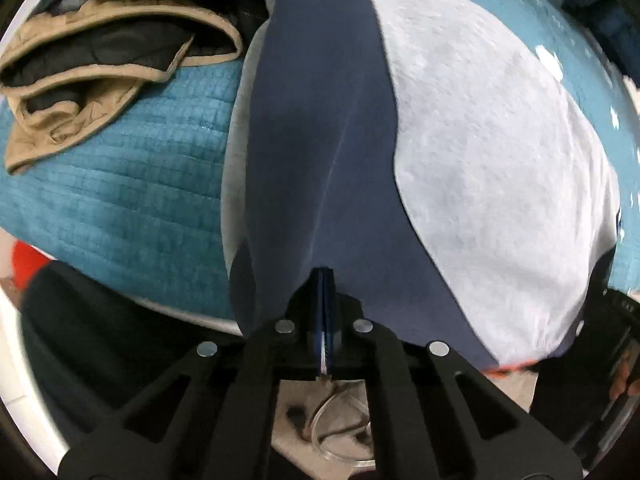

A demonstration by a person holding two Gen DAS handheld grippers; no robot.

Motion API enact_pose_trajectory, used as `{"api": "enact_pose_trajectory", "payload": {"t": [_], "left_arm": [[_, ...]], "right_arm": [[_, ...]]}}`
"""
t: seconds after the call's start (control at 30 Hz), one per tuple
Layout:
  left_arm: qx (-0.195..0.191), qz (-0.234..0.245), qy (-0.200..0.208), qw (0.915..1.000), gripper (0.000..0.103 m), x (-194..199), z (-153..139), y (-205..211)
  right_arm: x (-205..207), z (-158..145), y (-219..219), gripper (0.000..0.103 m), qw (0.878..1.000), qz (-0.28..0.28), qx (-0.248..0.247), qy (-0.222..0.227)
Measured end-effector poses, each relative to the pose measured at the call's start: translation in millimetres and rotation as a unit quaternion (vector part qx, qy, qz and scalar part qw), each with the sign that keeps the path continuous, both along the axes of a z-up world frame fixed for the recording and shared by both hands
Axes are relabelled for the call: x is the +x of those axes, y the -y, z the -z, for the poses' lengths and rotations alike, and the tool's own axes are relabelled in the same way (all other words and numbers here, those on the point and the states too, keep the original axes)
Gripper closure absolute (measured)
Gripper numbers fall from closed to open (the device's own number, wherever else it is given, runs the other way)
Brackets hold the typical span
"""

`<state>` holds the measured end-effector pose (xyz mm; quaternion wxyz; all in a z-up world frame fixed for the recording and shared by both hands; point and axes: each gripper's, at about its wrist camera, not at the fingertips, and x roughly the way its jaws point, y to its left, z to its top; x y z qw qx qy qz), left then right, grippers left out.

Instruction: Fold large clothes

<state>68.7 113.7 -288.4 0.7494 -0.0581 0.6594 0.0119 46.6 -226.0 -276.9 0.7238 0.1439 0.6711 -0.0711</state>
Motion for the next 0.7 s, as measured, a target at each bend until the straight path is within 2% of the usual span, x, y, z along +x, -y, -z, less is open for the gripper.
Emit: {"api": "enact_pose_trajectory", "payload": {"t": [0.07,0.17,0.2,0.27,0.33,0.37,0.4,0.43,0.53,0.6,0.7], "left_arm": [[0.012,0.013,0.006,0.9998,0.102,-3,-8,3],[0.009,0.011,0.006,0.9999,0.101,-4,-9,3],[0.01,0.009,0.006,0.9999,0.101,-5,-11,1],[0.017,0.014,0.005,0.9997,0.099,-8,-16,2],[0.017,0.02,0.009,0.9996,0.093,-14,-22,10],[0.017,0.022,0.01,0.9996,0.073,-16,-27,11],[0.016,0.022,0.014,0.9995,0.048,-20,-32,11],[0.011,0.022,0.025,0.9994,0.044,-21,-38,12],[0.01,0.032,0.044,0.9985,0.044,-26,-53,16],[0.016,0.04,0.059,0.9974,0.044,-24,-63,20],[0.015,0.049,0.106,0.993,0.044,-16,-78,34]], "right_arm": [[-1,-8,-1,0.101,1.0,-0.008,-0.002,0.003],[-4,-10,3,0.101,1.0,0.004,0.017,0.004],[-5,-12,4,0.097,1.0,0.01,0.028,0.005],[-8,-19,7,0.085,0.999,0.013,0.047,0.008],[-12,-31,9,0.052,0.997,0.018,0.066,0.026],[-13,-39,12,0.048,0.996,0.022,0.071,0.04],[-11,-47,18,0.038,0.996,0.027,0.065,0.05],[-10,-53,19,0.03,0.996,0.029,0.058,0.056],[-8,-74,26,0.026,0.995,0.037,0.035,0.087],[-10,-91,24,0.026,0.991,0.041,0.011,0.13],[-2,-104,11,0.027,0.98,0.003,-0.027,0.197]]}}
